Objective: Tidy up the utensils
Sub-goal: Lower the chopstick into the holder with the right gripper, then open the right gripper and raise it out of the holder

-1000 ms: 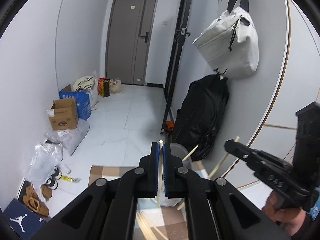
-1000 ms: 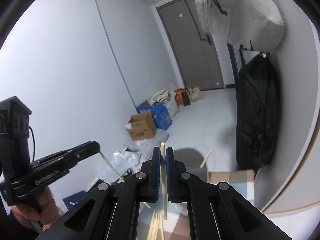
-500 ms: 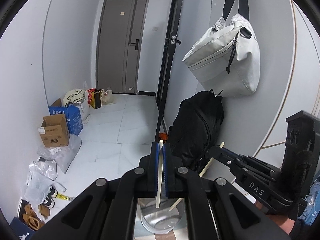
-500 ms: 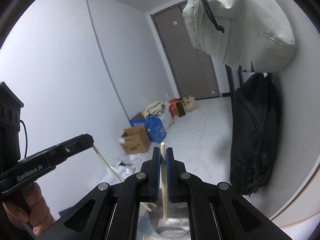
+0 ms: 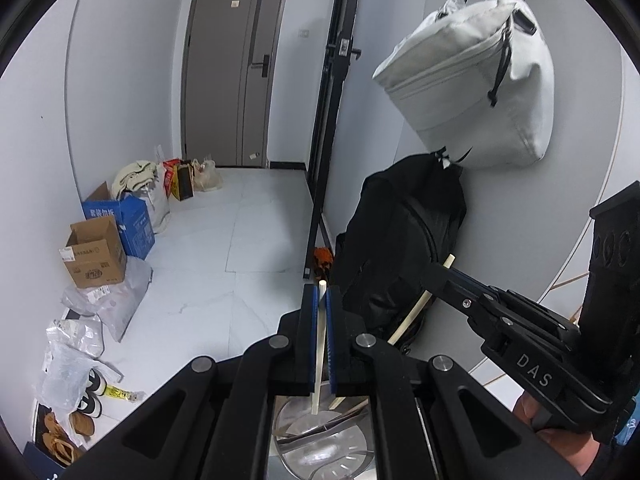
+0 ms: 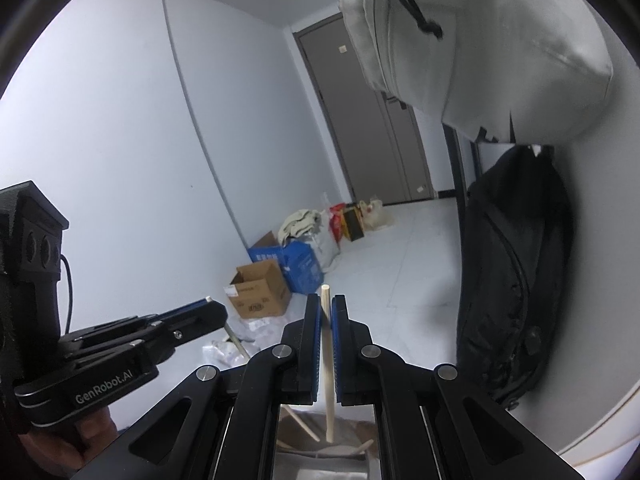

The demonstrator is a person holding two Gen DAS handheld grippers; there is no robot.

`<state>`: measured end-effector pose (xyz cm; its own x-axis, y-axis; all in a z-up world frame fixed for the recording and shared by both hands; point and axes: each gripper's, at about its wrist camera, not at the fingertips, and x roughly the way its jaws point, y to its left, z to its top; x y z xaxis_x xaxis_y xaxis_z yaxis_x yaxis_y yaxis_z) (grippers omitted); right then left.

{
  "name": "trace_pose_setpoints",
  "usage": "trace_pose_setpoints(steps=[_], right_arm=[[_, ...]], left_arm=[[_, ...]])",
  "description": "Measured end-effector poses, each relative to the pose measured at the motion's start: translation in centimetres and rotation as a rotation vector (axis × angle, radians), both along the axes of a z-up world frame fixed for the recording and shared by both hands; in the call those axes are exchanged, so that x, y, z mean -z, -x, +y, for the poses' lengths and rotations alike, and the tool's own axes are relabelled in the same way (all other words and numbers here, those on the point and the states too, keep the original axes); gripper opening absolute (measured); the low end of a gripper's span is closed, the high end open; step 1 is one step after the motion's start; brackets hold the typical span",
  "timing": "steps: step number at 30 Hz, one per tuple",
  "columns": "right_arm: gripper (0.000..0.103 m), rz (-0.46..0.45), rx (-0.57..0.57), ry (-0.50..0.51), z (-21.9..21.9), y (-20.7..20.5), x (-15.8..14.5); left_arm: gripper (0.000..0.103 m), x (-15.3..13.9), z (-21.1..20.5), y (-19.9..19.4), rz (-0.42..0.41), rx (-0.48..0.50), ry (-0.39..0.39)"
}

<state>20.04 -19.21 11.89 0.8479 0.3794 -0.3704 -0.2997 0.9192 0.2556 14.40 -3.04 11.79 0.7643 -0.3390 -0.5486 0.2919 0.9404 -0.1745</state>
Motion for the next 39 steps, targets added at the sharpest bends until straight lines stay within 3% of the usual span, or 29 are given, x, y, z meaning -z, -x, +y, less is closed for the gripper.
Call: trace_pose_setpoints(steps=[16,20,26,29,37,39], right_arm=[[0.004,0.043,-0.028,0.052,0.4,-1.1,3.5],[0.005,0.067,-0.052,0.066,0.7,-1.1,4.5],[0.010,0.105,-0.064,0.029,0.0,-0.5,5.5],[0.021,0.115,-0.052,-0.006,-1.1,0.1,5.5],[0.036,0.142,0.009,-0.071,-3.4,2.1,5.5],[0.039,0.141,0.018,-0.072,-3.4,2.9,5.5]], left_arm=[[0.000,2.8,-0.4,-1.1,0.026,0.044,0.021],[0.000,3.3,-0.5,-1.5,0.064,0.100,0.035],[0.001,3.6,-0.8,-1.8,0.119,0.153,0.016],[0.002,3.4,-0.5,-1.5,0.128,0.128,0.001],[0.022,3.3,1.1,0.1,0.130,0.047,0.017],[0.032,3.2,1.4,0.8,0.119,0.029,0.011]])
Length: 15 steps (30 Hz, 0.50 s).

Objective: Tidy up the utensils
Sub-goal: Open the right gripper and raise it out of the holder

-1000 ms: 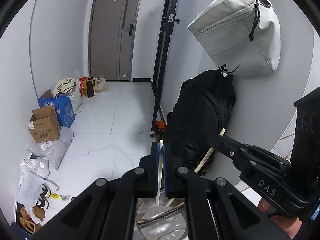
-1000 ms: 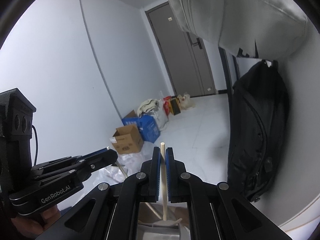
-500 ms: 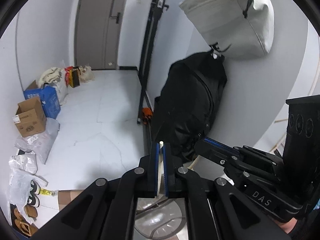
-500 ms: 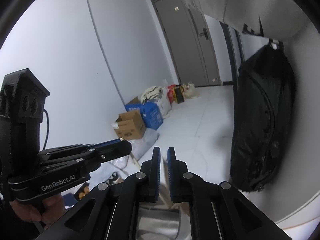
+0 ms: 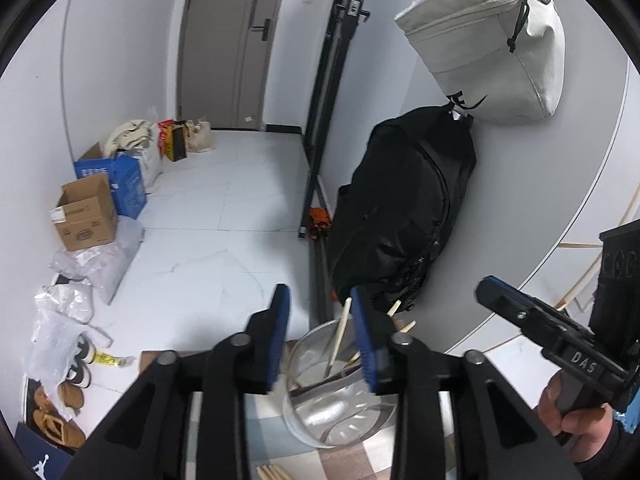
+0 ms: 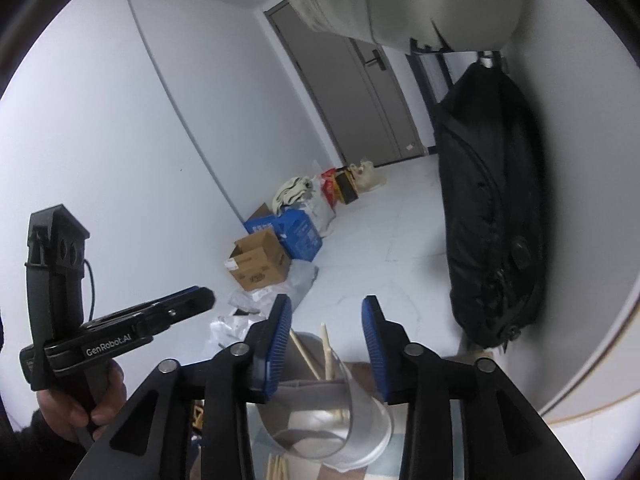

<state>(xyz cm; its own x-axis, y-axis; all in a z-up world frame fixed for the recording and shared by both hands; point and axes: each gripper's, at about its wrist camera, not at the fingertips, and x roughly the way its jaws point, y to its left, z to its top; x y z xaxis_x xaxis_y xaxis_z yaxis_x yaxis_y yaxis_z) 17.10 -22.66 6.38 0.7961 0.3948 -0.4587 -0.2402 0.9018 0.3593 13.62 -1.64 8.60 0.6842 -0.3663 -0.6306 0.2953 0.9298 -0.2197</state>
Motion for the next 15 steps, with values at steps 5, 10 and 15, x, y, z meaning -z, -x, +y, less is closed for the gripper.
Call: trace_pose_setpoints(steps=[5,10,15], right_arm=[[0.039,-0.007,0.007,0.011,0.1,1.6,-0.4],[0.039,-0.013,0.001,0.013,0.7,3.2,-0.8],[0.045,-0.034,-0.011,0.014,1.3,4.9,-1.1]], left_arm=[[0.040,-0.2,0.6,1.4,-0.023,-0.051,-0.006],[0.040,-0.6,0.8,3.0,-0.037,-0.086,-0.024],[0.041,-0.9,0.8,4.6,-0.063,-0.105,-0.046]])
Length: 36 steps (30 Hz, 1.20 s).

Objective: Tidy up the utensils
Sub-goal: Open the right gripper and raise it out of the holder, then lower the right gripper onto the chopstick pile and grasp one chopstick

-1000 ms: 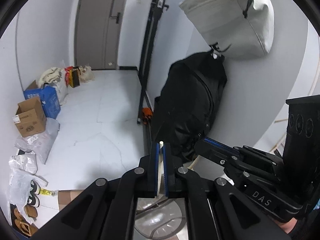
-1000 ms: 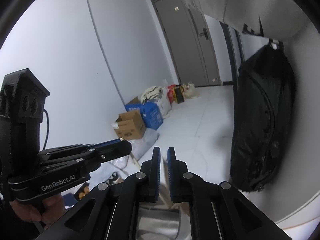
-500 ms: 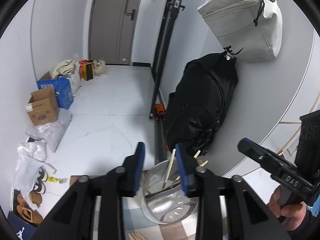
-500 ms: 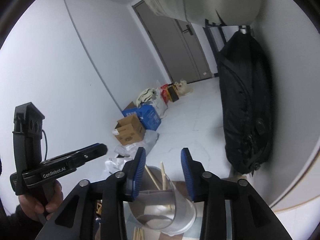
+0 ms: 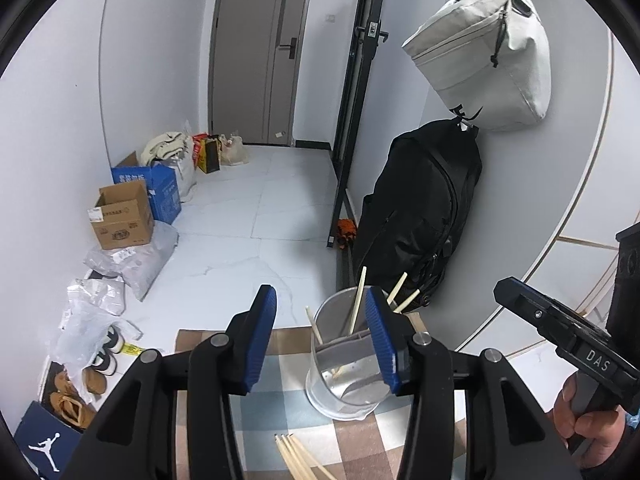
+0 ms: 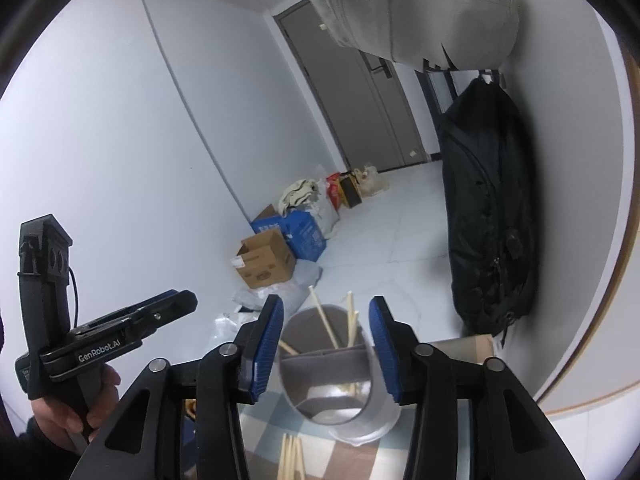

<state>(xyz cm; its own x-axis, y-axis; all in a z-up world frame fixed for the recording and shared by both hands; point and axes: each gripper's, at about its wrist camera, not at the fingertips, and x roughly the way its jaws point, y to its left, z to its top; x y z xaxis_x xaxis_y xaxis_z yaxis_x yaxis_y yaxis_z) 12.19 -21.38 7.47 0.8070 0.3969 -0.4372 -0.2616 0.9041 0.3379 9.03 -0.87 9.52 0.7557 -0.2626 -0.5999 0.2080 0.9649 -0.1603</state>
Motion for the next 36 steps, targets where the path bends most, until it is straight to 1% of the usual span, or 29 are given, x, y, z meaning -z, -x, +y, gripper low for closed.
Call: trace_pose_setpoints(steps=[1,3,5,10,13,14,15,17,19,23,25,26,27,31,33,36], right_arm=[[0.045,-0.005,-0.006,0.002,0.2,0.4,0.0],[0.045,-0.012,-0.012,0.010,0.5,1.1,0.0],[0.047,-0.017,-0.017,0.016,0.8,1.8,0.0],[0.054,-0.019,-0.033,0.025,1.6,3.6,0.7],[0.056,-0.011,-0.045,0.035,2.1,4.5,1.5],[0.057,-0.008,-0.049,0.041,2.4,4.9,1.8],[0.058,-0.007,-0.053,0.045,2.5,5.2,2.0],[0.058,-0.003,-0.057,0.052,2.8,5.8,2.5],[0.064,-0.001,-0.062,0.055,3.0,6.3,3.0],[0.065,0.004,-0.072,0.065,3.5,7.2,4.0],[0.067,0.013,-0.076,0.067,3.7,7.4,4.7],[0.067,0.018,-0.079,0.069,3.7,7.6,5.0],[0.068,0.025,-0.078,0.072,3.8,7.7,5.4],[0.071,0.042,-0.082,0.088,4.1,8.1,6.6],[0.072,0.051,-0.089,0.097,4.2,8.3,7.2],[0.073,0.064,-0.093,0.114,4.5,8.3,8.1]], left_arm=[[0.042,0.0,0.0,0.4,-0.007,-0.004,-0.003],[0.054,0.0,0.0,1.0,-0.015,-0.016,-0.004],[0.058,0.1,0.3,1.8,-0.030,-0.025,0.005],[0.059,0.8,0.4,3.1,-0.038,-0.031,0.004],[0.060,1.4,0.6,4.0,-0.039,-0.041,-0.005],[0.063,1.6,0.6,4.2,-0.040,-0.045,-0.005],[0.068,1.8,0.8,4.5,-0.040,-0.051,-0.004],[0.069,2.2,1.1,5.1,-0.045,-0.061,-0.003],[0.069,2.5,1.1,5.7,-0.047,-0.063,-0.005],[0.070,3.5,1.3,6.5,-0.051,-0.075,-0.007],[0.073,4.0,1.5,7.0,-0.051,-0.082,-0.013],[0.078,4.3,1.5,7.1,-0.048,-0.086,-0.016],[0.080,4.6,1.6,7.2,-0.047,-0.086,-0.016],[0.080,5.6,1.9,7.9,-0.063,-0.091,-0.011],[0.088,6.1,2.1,8.2,-0.064,-0.096,-0.002],[0.089,7.0,2.3,8.3,-0.058,-0.101,0.000]])
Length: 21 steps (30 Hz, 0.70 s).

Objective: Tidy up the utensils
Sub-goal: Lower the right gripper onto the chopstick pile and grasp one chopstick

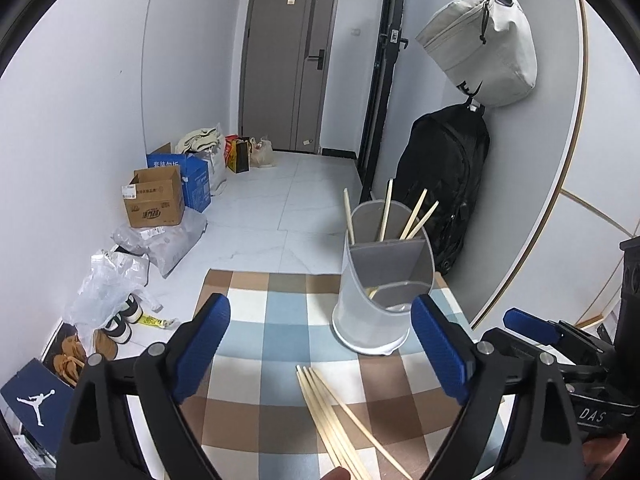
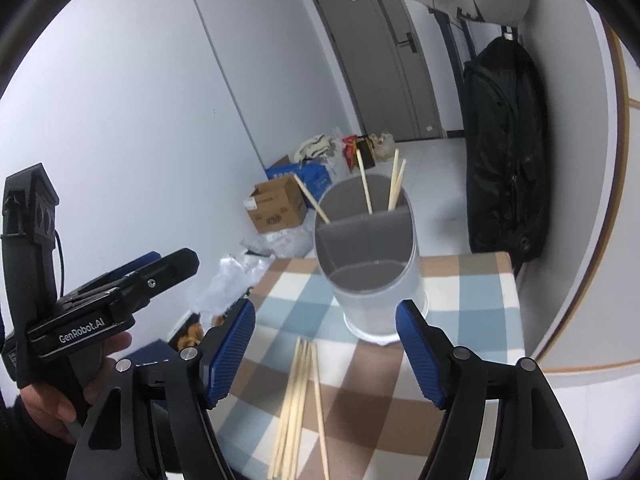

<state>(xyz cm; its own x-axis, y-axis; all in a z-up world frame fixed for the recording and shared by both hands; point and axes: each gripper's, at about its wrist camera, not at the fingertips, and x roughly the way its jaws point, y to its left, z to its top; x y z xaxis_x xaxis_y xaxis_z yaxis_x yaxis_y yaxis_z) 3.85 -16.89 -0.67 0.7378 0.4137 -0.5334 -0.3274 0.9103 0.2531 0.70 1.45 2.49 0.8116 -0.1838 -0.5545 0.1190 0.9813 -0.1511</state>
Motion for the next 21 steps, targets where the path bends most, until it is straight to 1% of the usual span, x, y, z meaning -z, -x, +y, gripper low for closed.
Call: trace_pose_setpoints(steps=[3,8,10,12,18,21], right_arm=[[0.073,0.017,-0.006,0.017,0.3,0.0,0.9],[0.074,0.056,-0.009,0.037,0.7,-0.5,2.6],[0.074,0.075,-0.019,0.044,0.9,-0.8,3.3],[0.074,0.103,-0.021,0.063,1.2,-1.2,4.1],[0.074,0.193,-0.035,0.108,2.3,-2.4,6.6],[0.074,0.220,-0.056,0.149,3.3,-3.1,7.7]], left_arm=[[0.089,1.1,0.3,0.0,0.019,-0.005,0.002],[0.089,2.9,1.1,0.0,0.051,-0.026,-0.020],[0.089,3.5,1.7,-0.1,0.080,-0.040,-0.010],[0.089,4.0,2.5,-0.2,0.112,-0.050,0.012],[0.089,4.7,4.2,-0.9,0.150,-0.100,-0.002],[0.089,5.5,5.0,-1.4,0.194,-0.124,0.006]])
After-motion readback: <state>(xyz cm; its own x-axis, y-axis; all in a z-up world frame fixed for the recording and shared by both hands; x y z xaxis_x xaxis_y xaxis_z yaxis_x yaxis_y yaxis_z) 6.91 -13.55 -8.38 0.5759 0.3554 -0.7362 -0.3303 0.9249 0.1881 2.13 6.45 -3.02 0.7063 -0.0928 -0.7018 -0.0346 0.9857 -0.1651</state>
